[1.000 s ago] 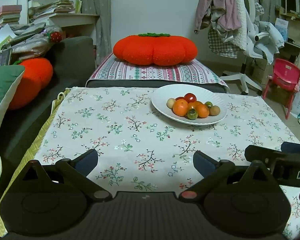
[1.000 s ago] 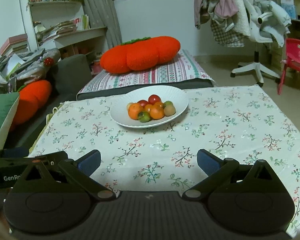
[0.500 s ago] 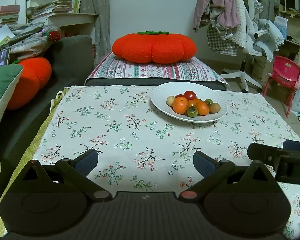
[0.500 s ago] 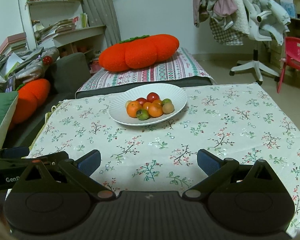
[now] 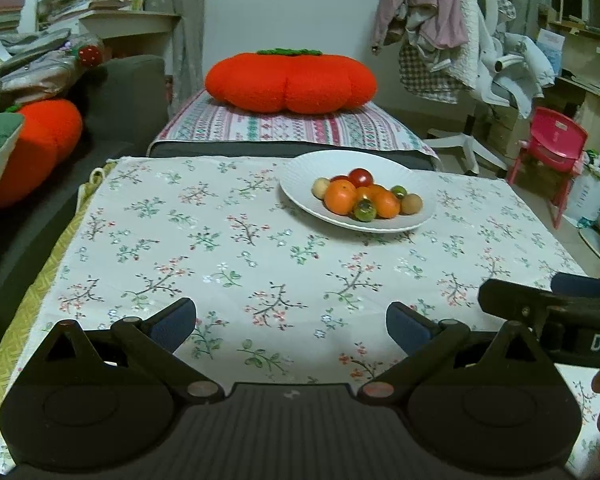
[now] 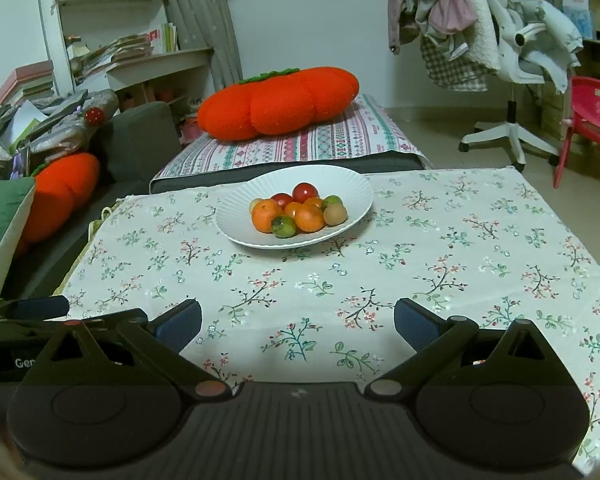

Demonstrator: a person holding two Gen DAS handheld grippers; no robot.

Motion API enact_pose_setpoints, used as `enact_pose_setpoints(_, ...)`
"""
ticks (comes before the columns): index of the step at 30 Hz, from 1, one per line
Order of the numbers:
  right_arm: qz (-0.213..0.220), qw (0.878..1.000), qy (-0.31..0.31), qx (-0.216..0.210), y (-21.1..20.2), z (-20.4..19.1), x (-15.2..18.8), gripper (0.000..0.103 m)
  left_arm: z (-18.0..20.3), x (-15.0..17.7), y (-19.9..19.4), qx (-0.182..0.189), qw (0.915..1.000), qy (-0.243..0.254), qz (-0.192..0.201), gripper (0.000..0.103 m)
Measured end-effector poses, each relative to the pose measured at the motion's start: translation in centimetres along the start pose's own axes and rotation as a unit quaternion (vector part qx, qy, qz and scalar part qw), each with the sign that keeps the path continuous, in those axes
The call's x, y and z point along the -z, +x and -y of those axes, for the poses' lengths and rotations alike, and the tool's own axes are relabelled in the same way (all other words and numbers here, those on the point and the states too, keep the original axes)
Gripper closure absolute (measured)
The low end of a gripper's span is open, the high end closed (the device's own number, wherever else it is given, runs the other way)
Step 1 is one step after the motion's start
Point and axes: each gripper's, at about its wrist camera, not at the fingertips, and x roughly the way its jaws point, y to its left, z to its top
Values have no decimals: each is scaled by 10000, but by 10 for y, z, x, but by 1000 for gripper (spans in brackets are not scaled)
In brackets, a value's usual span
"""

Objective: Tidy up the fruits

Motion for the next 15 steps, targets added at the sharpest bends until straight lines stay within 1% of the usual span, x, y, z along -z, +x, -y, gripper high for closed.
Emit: enact_pose_setpoints(15, 4, 10000, 22, 29, 0, 0, 0, 0, 4, 1, -1, -16, 9999, 114, 94, 15)
